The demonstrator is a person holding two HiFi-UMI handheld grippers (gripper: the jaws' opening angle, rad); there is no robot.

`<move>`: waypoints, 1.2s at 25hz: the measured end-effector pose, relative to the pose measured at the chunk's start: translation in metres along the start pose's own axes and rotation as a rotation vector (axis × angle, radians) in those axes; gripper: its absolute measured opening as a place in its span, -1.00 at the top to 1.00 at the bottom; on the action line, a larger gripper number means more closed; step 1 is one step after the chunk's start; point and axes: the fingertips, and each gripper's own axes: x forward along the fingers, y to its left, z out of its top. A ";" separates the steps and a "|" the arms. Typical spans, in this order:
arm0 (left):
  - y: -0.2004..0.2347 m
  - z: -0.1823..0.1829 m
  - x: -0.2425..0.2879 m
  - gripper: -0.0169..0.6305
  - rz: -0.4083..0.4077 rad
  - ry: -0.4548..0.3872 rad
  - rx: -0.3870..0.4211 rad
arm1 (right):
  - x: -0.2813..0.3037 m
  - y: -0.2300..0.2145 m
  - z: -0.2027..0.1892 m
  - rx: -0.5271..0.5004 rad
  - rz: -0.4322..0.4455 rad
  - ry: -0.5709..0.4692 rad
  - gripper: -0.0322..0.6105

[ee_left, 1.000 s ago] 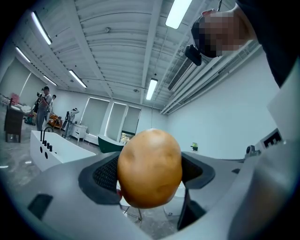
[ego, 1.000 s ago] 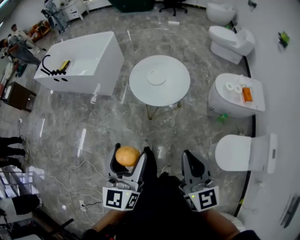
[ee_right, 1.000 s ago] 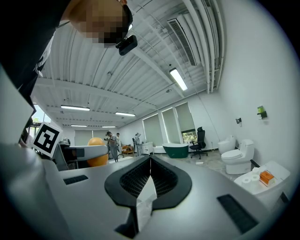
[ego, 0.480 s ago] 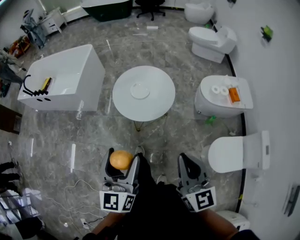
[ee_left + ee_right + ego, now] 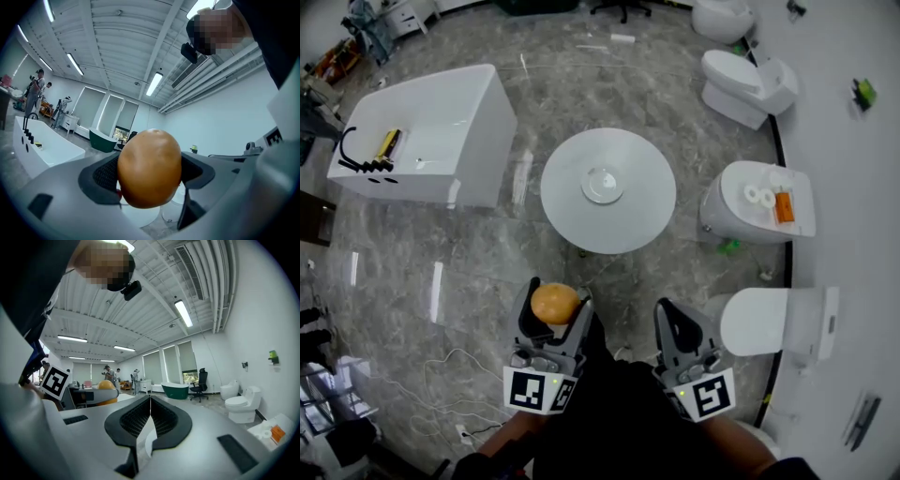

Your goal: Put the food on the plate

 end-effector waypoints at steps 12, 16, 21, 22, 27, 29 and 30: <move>0.081 0.024 0.041 -0.16 0.000 -0.004 -0.070 | 0.091 0.020 0.001 -0.052 0.023 0.059 0.88; 0.098 0.022 0.054 -0.16 -0.036 0.002 -0.069 | 0.110 0.021 -0.002 -0.058 -0.010 0.078 0.88; 0.114 0.023 0.062 -0.16 -0.045 -0.001 -0.077 | 0.126 0.033 -0.005 -0.067 0.004 0.091 0.88; 0.117 0.024 0.062 -0.16 -0.040 -0.002 -0.075 | 0.129 0.032 -0.006 -0.062 -0.002 0.094 0.88; 0.130 0.022 0.066 -0.16 -0.018 0.016 -0.107 | 0.142 0.022 0.004 -0.036 -0.016 0.059 0.88; 0.131 0.025 0.070 -0.16 -0.012 0.017 -0.113 | 0.146 0.020 0.002 -0.017 -0.015 0.071 0.88; 0.130 0.026 0.071 -0.16 -0.010 0.017 -0.111 | 0.147 0.020 0.000 -0.009 -0.013 0.081 0.88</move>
